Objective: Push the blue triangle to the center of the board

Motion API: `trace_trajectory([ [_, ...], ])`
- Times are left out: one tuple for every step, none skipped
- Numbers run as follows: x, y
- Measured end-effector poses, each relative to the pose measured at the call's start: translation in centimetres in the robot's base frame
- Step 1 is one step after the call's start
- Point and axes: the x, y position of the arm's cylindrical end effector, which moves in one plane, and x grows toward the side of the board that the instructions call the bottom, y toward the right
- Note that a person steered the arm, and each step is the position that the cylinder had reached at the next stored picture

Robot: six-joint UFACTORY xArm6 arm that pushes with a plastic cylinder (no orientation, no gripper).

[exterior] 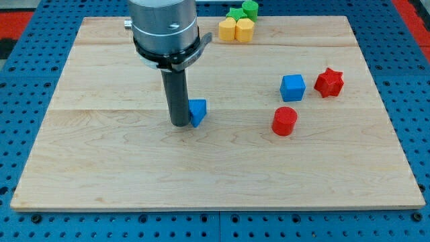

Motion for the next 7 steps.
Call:
trace_trajectory([
  [-0.1,2.3],
  [-0.1,6.7],
  [-0.9,9.7],
  [-1.7,9.7],
  [-1.7,9.7],
  [-1.1,7.8],
  [-1.1,5.0],
])
